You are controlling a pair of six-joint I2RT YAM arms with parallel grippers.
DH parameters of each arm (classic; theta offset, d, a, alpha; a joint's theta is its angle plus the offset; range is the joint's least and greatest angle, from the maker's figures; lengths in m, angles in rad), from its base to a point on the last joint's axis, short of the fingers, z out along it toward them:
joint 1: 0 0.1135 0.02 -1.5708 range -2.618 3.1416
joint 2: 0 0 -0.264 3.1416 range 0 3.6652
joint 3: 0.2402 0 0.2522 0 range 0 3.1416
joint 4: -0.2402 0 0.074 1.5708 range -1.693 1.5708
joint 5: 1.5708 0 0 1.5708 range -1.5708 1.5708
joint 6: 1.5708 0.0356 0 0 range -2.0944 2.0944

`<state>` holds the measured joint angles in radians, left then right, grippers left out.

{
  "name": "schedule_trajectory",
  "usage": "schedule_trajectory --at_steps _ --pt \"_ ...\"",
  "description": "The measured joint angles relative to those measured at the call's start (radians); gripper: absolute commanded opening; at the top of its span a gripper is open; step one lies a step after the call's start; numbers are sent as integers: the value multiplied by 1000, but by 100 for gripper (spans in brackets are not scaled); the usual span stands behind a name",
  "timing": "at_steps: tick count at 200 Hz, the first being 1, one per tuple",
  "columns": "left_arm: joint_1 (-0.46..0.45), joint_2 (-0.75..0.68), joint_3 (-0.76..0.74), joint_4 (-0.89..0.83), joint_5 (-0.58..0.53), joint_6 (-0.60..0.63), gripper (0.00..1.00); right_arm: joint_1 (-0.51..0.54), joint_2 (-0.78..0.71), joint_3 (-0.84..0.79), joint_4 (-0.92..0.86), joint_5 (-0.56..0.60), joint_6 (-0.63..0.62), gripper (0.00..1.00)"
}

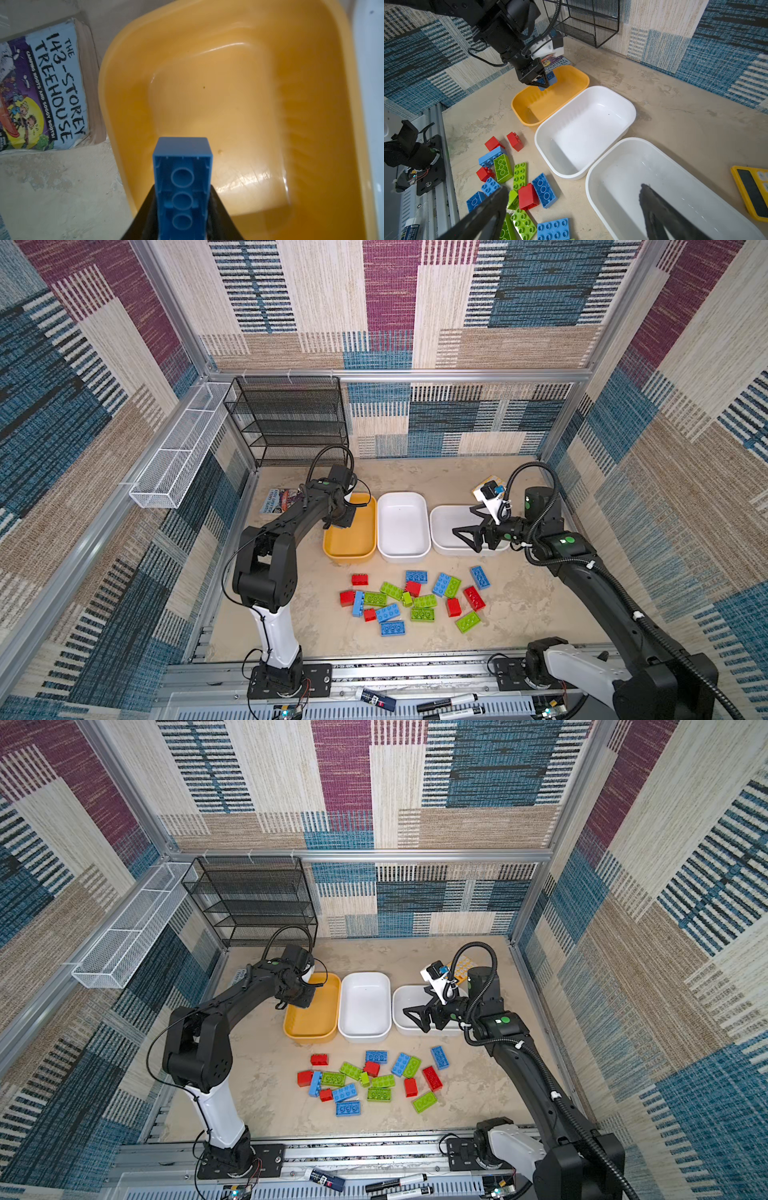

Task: Sort the legos into containers by color
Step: 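Carry the blue brick with the left gripper into the yellow bin and release, then move the left gripper back to the pile and grasp a red brick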

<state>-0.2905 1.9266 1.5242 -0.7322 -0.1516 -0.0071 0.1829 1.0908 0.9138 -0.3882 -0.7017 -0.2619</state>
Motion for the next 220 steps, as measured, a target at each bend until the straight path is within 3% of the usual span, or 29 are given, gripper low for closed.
schedule_trajectory --at_steps 32,53,101,126,182,220 --pt "0 102 62 11 -27 -83 37 0 -2 0 -2 9 0 99" --pt "0 129 73 9 -32 -105 48 0 -3 0 -3 23 0 99" --pt "0 62 84 -33 -23 -120 72 0 -3 0 -14 28 -1 99" --pt "-3 -60 40 -69 21 -134 73 0 -3 3 -19 27 -1 99" --pt "-35 -402 -262 -168 84 -323 70 0 23 4 -19 13 -2 99" --pt "-139 -528 -402 -188 133 -432 71 0 27 7 -19 4 -9 99"
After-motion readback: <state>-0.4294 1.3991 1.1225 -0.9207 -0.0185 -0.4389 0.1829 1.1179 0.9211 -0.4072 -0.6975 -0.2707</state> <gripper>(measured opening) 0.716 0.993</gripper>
